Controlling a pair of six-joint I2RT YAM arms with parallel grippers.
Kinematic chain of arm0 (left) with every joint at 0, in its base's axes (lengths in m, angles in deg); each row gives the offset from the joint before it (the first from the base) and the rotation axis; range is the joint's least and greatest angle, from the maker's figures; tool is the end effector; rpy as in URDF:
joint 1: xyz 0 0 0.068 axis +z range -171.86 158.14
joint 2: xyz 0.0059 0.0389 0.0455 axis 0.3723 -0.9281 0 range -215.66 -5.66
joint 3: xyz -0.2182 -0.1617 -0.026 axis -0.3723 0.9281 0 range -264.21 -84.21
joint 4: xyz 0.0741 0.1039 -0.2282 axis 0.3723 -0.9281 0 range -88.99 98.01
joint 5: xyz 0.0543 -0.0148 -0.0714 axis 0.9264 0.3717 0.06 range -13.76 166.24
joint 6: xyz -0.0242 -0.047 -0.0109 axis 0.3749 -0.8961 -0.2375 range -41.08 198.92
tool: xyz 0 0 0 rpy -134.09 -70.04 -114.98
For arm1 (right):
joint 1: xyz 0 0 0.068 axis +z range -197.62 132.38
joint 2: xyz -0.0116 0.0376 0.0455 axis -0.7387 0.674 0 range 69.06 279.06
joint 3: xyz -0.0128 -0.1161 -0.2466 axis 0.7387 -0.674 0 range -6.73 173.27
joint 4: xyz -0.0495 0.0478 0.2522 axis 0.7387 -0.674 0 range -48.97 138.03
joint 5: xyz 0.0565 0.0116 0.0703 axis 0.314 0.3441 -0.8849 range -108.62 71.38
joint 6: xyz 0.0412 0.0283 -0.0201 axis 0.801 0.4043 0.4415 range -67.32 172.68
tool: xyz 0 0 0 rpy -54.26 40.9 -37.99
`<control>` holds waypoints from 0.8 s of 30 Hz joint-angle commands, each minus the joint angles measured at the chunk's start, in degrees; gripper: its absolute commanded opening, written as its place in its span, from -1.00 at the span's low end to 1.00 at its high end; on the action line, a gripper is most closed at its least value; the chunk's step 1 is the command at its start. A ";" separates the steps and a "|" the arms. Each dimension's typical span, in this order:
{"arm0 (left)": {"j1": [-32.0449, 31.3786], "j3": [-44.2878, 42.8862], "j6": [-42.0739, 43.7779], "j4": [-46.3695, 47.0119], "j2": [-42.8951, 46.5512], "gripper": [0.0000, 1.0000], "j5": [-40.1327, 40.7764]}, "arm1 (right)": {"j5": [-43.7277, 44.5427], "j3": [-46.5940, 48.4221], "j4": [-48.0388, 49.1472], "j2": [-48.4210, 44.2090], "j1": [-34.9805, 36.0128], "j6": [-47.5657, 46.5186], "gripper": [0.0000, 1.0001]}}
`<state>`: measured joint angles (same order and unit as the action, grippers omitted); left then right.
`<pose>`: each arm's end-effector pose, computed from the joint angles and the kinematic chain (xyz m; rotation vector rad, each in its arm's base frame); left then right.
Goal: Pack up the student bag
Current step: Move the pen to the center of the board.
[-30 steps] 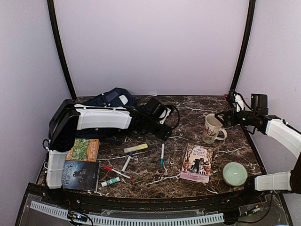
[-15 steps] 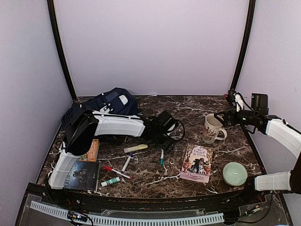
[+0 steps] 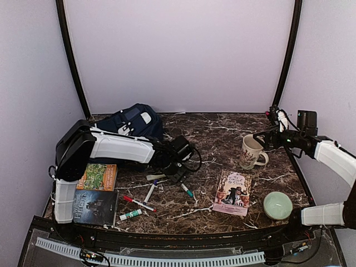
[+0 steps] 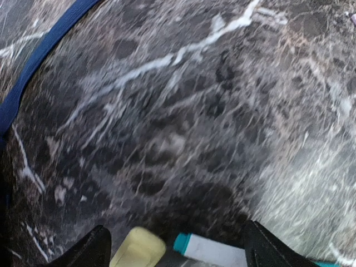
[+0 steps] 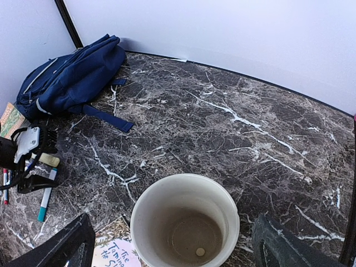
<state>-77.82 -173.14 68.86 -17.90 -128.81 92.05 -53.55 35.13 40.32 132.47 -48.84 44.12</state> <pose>0.2625 -0.3713 0.1525 0.9100 2.3922 -0.0737 0.2421 0.0152 0.2651 -0.4931 1.9605 0.5240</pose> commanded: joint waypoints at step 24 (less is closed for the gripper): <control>2.50 21.81 -2.31 -5.35 27.87 0.34 -5.46 | -1.63 0.41 1.99 0.20 -0.42 -0.67 0.94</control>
<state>-73.61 -146.14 65.16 -25.18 -105.47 87.77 -54.19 35.13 40.32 132.50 -48.88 44.12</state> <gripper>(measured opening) 0.655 0.970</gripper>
